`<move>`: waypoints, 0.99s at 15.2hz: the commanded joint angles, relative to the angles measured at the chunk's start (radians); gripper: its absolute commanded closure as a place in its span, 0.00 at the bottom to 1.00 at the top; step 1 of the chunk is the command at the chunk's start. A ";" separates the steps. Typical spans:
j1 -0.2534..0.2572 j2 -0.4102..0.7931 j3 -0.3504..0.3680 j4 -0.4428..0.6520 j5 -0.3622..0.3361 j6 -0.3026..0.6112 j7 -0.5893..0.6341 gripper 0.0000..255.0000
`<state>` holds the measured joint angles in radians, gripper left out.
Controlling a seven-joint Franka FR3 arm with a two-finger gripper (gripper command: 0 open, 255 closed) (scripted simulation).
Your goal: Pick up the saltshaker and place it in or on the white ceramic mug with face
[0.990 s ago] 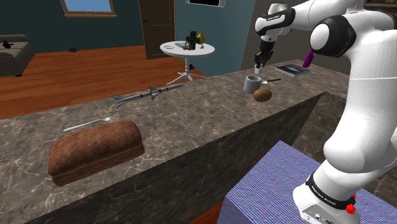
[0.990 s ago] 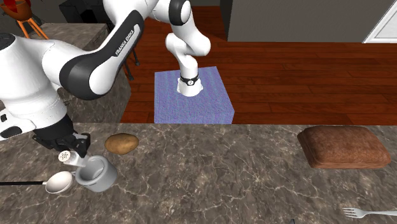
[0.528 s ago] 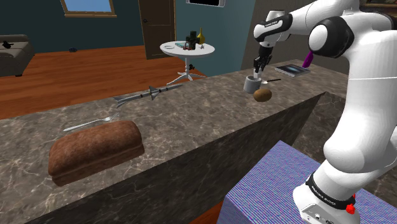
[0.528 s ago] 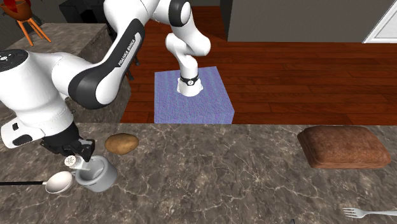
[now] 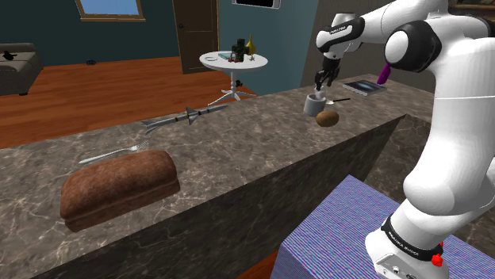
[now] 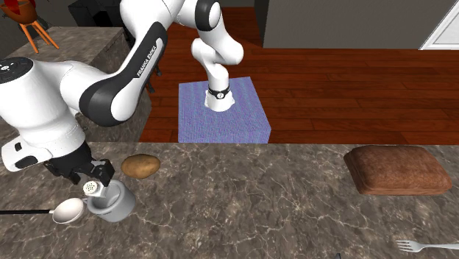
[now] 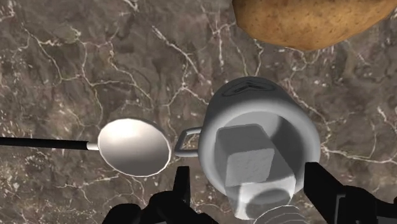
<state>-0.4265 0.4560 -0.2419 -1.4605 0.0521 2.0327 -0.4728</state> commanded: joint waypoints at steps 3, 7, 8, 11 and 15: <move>0.000 0.000 0.000 0.000 0.000 0.000 0.000 0.00; 0.004 -0.031 -0.003 0.054 -0.008 -0.084 0.005 0.00; 0.005 -0.037 -0.004 0.071 -0.009 -0.107 0.006 0.00; 0.005 -0.037 -0.004 0.071 -0.009 -0.107 0.006 0.00; 0.005 -0.037 -0.004 0.071 -0.009 -0.107 0.006 0.00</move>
<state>-0.4214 0.4187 -0.2454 -1.3902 0.0428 1.9259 -0.4672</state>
